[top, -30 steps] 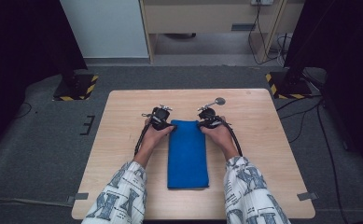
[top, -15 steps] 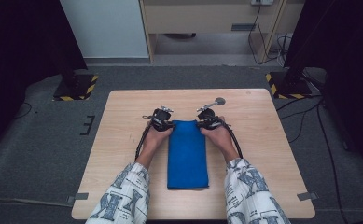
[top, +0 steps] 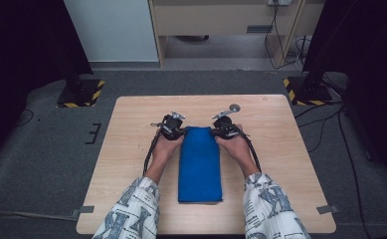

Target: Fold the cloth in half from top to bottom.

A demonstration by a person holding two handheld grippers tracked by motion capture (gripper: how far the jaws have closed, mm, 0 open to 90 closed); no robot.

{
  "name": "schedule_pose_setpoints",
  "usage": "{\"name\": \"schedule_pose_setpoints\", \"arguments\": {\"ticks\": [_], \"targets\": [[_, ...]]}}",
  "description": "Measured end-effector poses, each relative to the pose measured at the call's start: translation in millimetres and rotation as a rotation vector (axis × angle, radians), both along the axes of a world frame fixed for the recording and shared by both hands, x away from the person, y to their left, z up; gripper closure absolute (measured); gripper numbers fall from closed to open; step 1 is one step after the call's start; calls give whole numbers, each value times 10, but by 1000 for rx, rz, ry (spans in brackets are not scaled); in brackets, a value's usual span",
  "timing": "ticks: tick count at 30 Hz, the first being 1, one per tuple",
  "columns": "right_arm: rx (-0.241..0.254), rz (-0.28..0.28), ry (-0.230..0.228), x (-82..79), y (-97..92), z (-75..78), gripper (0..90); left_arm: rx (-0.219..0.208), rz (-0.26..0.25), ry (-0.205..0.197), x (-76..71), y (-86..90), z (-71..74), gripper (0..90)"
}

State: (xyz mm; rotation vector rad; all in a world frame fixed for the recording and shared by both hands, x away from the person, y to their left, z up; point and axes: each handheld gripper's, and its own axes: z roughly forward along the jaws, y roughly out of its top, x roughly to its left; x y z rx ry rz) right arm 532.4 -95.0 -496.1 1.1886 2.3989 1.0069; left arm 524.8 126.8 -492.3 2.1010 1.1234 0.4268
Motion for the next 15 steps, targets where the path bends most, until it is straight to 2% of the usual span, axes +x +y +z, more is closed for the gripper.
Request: {"name": "schedule_pose_setpoints", "arguments": {"ticks": [7, 15], "targets": [[36, 21, -34, -152, -10, 157, 861, -22, -1, -39, -160, 51, 148, 874], [52, 23, -67, -188, -17, 321, 862, -30, 0, -72, -221, 68, 336, 875]]}}
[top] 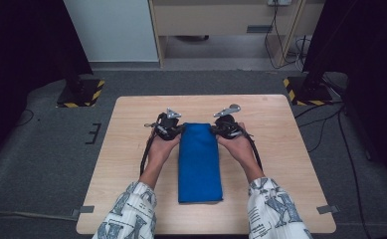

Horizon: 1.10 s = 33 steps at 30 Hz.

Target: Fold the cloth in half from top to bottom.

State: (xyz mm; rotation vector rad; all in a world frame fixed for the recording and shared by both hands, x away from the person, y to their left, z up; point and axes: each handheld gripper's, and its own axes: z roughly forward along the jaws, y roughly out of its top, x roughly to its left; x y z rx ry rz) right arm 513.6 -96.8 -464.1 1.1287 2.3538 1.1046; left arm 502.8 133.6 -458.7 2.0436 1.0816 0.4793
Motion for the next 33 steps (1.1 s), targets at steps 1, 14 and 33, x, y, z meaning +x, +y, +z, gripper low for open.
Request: {"name": "schedule_pose_setpoints", "arguments": {"ticks": [1, 14, 33], "targets": [[1, 2, -3, -4, 2, 18, 862, -4, -1, -3, -4, -1, 18, 875], [-38, 17, -30, -19, 30, 181, 862, -30, 7, -20, 0, 50, 142, 875], [-61, 14, -63, 82, 103, 200, 855, -33, 13, -36, 59, 102, 154, 874]]}}
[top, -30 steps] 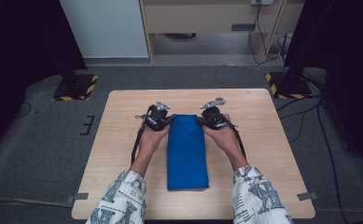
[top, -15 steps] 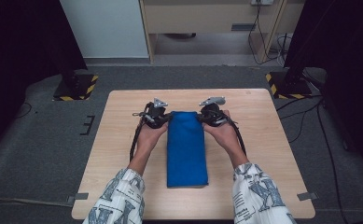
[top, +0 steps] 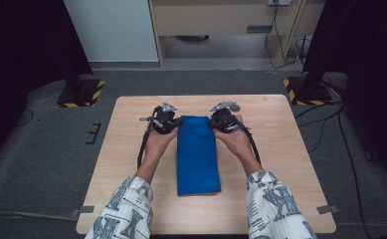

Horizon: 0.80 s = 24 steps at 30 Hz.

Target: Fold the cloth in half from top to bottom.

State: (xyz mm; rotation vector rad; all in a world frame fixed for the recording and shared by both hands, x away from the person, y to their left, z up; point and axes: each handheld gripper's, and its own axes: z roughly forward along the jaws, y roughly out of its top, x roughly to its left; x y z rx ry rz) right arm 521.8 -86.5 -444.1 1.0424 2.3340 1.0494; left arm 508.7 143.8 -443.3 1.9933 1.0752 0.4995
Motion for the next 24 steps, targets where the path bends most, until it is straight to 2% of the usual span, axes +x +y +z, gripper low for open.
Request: {"name": "schedule_pose_setpoints", "arguments": {"ticks": [5, 18, 24], "targets": [[15, 11, 12, -53, -23, -37, 855, 0, -1, 3, -44, 9, -50, 874], [50, -12, 5, -18, -18, 4, 853, -21, 9, -18, -3, 48, 30, 874], [65, -23, -26, -2, -18, 106, 854, -35, 7, -47, 2, 50, 165, 874]]}}
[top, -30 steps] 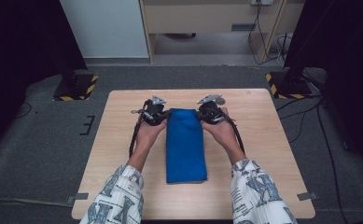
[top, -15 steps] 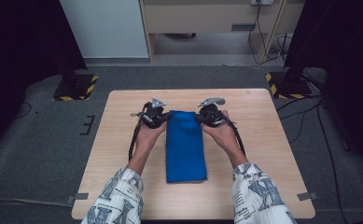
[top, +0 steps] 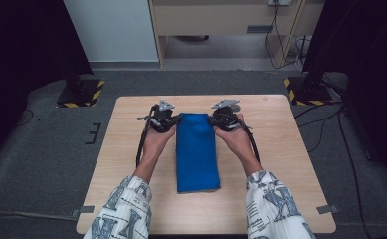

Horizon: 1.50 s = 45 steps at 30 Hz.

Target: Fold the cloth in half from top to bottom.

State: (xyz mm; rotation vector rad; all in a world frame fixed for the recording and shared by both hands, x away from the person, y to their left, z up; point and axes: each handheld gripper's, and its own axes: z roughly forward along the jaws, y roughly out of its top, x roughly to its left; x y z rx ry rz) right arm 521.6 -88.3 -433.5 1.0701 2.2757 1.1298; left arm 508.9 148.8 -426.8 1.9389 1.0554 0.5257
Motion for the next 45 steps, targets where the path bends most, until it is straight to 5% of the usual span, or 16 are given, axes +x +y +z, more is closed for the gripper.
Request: {"name": "schedule_pose_setpoints", "arguments": {"ticks": [23, 45], "targets": [[20, 57, -12, -413, -129, -77, 846, 38, -66, -31, -477, -32, -18, 873], [44, 117, -17, -727, -217, -195, 834, -20, -88, -4, -753, 62, -204, 871]]}}
